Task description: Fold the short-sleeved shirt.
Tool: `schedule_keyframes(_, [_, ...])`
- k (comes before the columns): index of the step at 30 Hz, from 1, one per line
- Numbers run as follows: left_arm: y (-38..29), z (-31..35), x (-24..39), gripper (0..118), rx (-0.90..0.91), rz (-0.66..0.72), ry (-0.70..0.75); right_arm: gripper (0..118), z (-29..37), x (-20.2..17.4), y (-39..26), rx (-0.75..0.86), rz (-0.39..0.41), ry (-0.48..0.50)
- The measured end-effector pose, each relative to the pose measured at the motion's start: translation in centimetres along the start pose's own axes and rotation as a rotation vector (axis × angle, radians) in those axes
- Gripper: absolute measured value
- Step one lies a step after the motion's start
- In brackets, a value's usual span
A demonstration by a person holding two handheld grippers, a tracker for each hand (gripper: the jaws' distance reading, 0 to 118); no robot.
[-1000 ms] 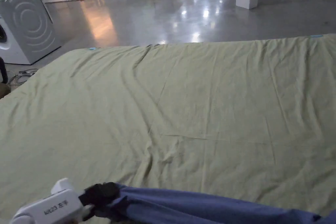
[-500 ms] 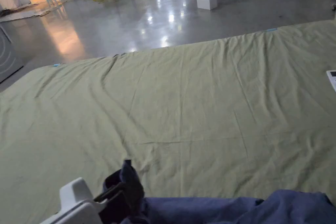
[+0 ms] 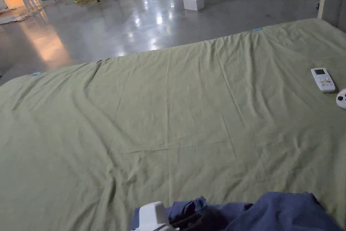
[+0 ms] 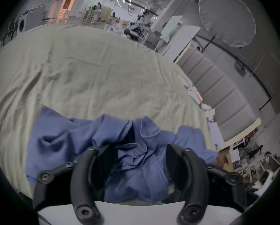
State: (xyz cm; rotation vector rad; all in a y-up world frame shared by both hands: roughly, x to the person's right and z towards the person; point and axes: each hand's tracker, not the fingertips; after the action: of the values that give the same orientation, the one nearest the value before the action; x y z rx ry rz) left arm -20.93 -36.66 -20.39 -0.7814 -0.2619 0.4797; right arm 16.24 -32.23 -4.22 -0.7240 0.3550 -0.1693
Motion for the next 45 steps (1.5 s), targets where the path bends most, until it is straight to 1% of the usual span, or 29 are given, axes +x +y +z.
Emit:
schedule_keyframes(1, [0.5,1.0,-0.2,41,0.023,0.006,-0.013,0,-0.2,-0.1,-0.2,0.000,-0.002,0.003])
schedule_keyframes(2, [0.9,1.9,-0.4,19,0.045,0.008,-0.015,0,-0.4,-0.1,-0.3,-0.002,-0.014,0.013])
schedule_keyframes(3, [1.3,2.7,-0.8,11,0.060,0.009,-0.010,0,-0.7,-0.1,-0.4,-0.005,-0.033,0.026])
schedule_keyframes(5, [1.3,3.8,-1.6,10,0.071,0.022,-0.016,0,-1.1,-0.4,-0.3,-0.009,-0.042,0.030])
schedule_keyframes(9, [0.2,2.0,-2.0,10,0.044,0.081,0.041,0,-0.9,-0.9,0.2,0.003,-0.022,0.034])
schedule_keyframes(12, [-1.6,-1.6,-1.6,10,-0.050,0.151,-0.082,0,-0.7,-0.9,0.1,0.008,-0.019,0.028])
schedule_keyframes(13, [-2.3,-2.9,-1.1,8,-0.096,0.142,-0.087,0,-0.7,-1.0,0.1,0.006,-0.016,0.019])
schedule_keyframes(16, [-4.4,-6.8,0.4,7,-0.187,0.018,-0.057,0,-0.3,-1.6,0.3,0.003,0.002,-0.017])
schedule_keyframes(18, [-4.4,-6.8,0.6,8,-0.120,-0.020,-0.040,0,-0.1,-1.6,0.4,0.003,0.001,-0.018])
schedule_keyframes(19, [-4.0,-6.5,0.5,8,-0.136,-0.004,-0.047,0,0.0,-1.6,0.4,0.003,-0.001,-0.017])
schedule_keyframes(20, [-3.6,-6.2,0.5,10,-0.147,0.005,-0.052,0,-0.1,-1.7,0.5,0.002,-0.003,-0.016])
schedule_keyframes(21, [-3.3,-5.7,0.3,17,-0.151,0.013,-0.062,0,-0.2,-1.7,0.5,-0.001,-0.007,-0.016])
schedule_keyframes(22, [-3.0,-5.1,0.1,29,-0.151,0.011,-0.070,0,-0.4,-1.7,0.6,-0.004,-0.010,-0.016])
schedule_keyframes(23, [-2.7,-4.2,0.0,46,-0.142,0.007,-0.072,0,-0.6,-1.7,0.7,-0.007,-0.010,-0.016])
schedule_keyframes(24, [-2.3,-2.7,-0.4,72,-0.060,-0.005,-0.101,0,-0.6,-1.8,0.8,-0.006,-0.006,-0.017])
schedule_keyframes(25, [-1.9,-1.1,-1.1,85,0.017,-0.016,-0.169,0,-0.7,-1.9,0.9,0.000,-0.002,-0.014])
schedule_keyframes(26, [-1.4,0.2,-1.9,90,0.066,-0.017,-0.221,0,-0.7,-2.0,1.0,0.003,-0.001,-0.007])
schedule_keyframes(28, [-0.3,3.1,-3.5,89,0.131,0.032,-0.234,0,-0.9,-2.1,1.3,0.004,-0.001,0.009])
schedule_keyframes(32, [1.4,5.4,-9.2,89,0.196,0.200,-0.141,0,-1.8,-2.2,1.1,-0.019,0.005,0.011])
schedule_keyframes(34, [1.7,5.6,-12.3,89,0.214,0.324,-0.086,0,-2.0,-2.2,0.9,-0.033,-0.004,0.006])
schedule_keyframes(35, [1.7,5.5,-13.7,87,0.222,0.387,-0.083,0,-2.0,-2.2,0.9,-0.039,-0.013,0.010])
schedule_keyframes(36, [1.6,5.1,-14.8,82,0.212,0.445,-0.087,0,-2.0,-2.2,0.8,-0.043,-0.021,0.017])
schedule_keyframes(37, [1.5,4.5,-15.8,79,0.182,0.494,-0.105,0,-2.0,-2.2,0.8,-0.047,-0.027,0.020])
schedule_keyframes(38, [1.3,3.9,-16.4,79,0.150,0.533,-0.112,0,-2.1,-2.2,0.8,-0.052,-0.030,0.018])
schedule_keyframes(40, [0.5,1.9,-18.5,60,0.056,0.566,-0.138,0,-2.1,-2.3,0.9,-0.059,-0.030,0.010])
schedule_keyframes(41, [0.2,1.2,-18.4,47,0.013,0.574,-0.147,0,-2.2,-2.3,0.9,-0.062,-0.031,0.007])
schedule_keyframes(42, [0.0,0.9,-18.2,24,0.023,0.559,-0.186,0,-2.3,-2.3,1.0,-0.066,-0.033,0.005])
schedule_keyframes(43, [0.0,0.8,-18.1,20,0.026,0.579,-0.224,0,-2.3,-2.3,1.1,-0.070,-0.034,0.004])
schedule_keyframes(45, [-0.3,0.3,-17.6,17,0.016,0.618,-0.180,0,-2.4,-2.4,1.1,-0.073,-0.038,0.001])
